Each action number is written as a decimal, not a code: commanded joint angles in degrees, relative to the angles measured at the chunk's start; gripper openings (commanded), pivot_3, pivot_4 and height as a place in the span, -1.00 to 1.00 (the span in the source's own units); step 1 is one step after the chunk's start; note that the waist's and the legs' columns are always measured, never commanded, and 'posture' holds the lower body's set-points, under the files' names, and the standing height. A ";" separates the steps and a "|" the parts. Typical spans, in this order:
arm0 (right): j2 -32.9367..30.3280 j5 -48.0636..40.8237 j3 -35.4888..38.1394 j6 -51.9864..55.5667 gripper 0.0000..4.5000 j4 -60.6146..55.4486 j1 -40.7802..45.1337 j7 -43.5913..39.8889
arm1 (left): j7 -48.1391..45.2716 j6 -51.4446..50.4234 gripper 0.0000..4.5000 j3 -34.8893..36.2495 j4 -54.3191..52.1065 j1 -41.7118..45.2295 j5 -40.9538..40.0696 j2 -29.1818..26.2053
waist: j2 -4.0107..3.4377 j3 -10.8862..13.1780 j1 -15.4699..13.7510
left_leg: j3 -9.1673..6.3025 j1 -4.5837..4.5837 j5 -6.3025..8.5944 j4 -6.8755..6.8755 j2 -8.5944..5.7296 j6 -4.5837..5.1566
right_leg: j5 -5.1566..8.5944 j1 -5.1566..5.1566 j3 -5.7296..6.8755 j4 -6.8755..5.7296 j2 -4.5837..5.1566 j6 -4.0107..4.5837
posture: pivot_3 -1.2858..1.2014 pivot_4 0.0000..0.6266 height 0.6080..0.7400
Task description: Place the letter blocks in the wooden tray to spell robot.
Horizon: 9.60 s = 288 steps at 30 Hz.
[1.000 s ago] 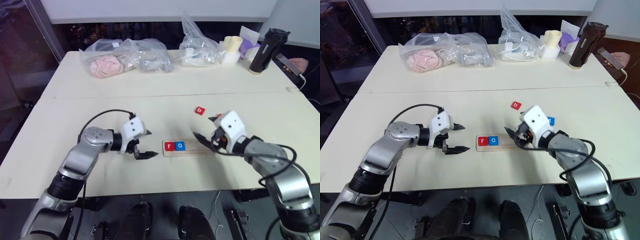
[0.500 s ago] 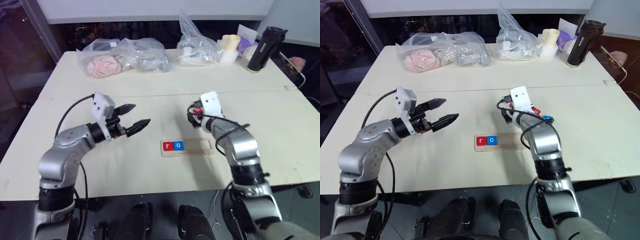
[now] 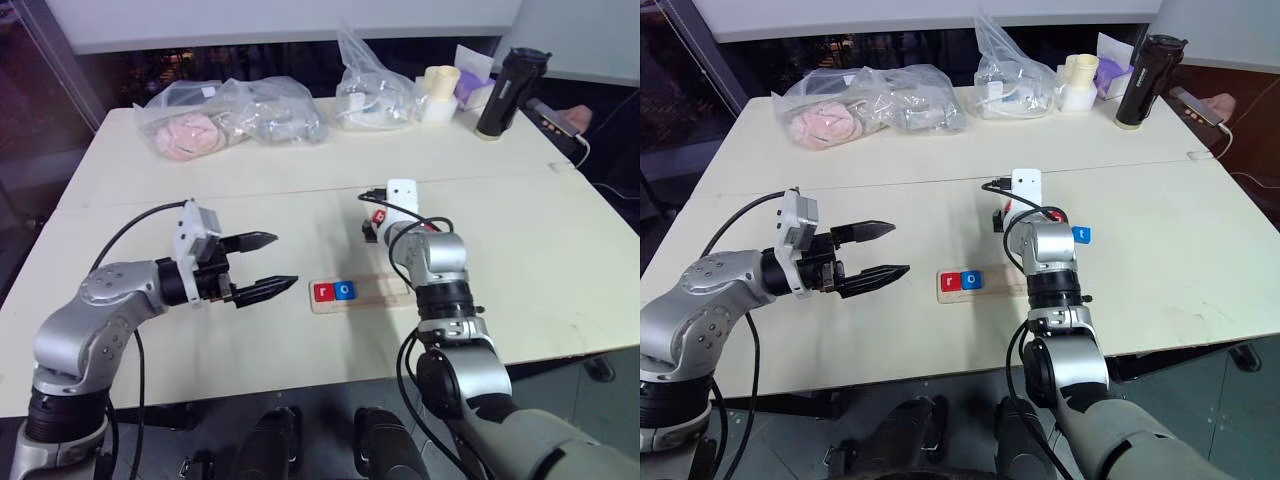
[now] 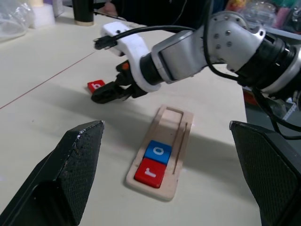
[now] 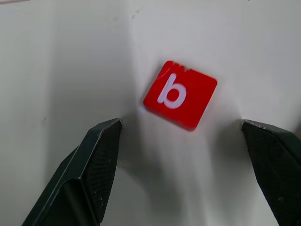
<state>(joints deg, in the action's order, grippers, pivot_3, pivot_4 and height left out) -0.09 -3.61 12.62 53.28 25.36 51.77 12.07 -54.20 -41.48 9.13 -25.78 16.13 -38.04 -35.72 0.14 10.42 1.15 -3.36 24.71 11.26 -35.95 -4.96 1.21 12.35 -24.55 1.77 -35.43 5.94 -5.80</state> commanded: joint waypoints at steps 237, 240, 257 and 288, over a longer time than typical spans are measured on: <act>-3.99 2.34 6.71 23.19 -0.99 -13.64 4.16 -2.86 | -1.03 7.21 1.00 -10.25 -0.14 0.40 0.10 -3.55 | -0.04 0.32 -0.04 | 0.49 -0.24 -0.13 0.24 0.81 -0.20 | -0.18 -0.06 0.02 0.19 -0.45 0.87 | 0.03 -0.52 0.97; -3.46 2.02 6.90 24.31 -0.75 -14.95 3.88 -3.11 | -1.28 7.33 1.00 -10.36 0.15 0.63 0.32 -3.41 | -0.04 0.32 -0.07 | 0.49 -0.24 -0.13 0.29 0.82 -0.20 | -0.18 -0.08 0.03 0.19 -0.46 0.87 | 0.03 -0.52 0.97; -8.21 0.77 -3.24 15.73 0.99 -8.71 2.29 -11.95 | -1.43 7.83 1.00 -10.28 0.22 0.49 0.92 -2.96 | -0.03 0.32 -0.10 | 0.49 -0.24 -0.13 0.31 0.82 -0.20 | -0.18 -0.07 0.03 0.24 -0.45 0.86 | 0.03 -0.52 0.97; -23.14 0.41 -14.06 -10.74 0.99 11.45 1.59 -37.87 | -0.79 7.33 1.00 -10.79 -0.20 1.10 1.15 -1.96 | 0.01 0.32 -0.27 | 0.50 -0.27 -0.13 0.21 0.82 -0.20 | -0.18 0.04 0.03 0.29 -0.43 0.85 | 0.03 -0.52 0.97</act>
<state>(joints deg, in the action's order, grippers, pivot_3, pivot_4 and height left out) -23.28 -2.67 -1.84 43.54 35.81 52.17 -25.09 -54.93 -34.51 -1.73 -24.77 16.54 -36.72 -37.52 0.15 10.74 0.88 -2.87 24.44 11.13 -35.73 -4.13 1.01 12.17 -24.51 1.80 -35.14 5.51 -4.95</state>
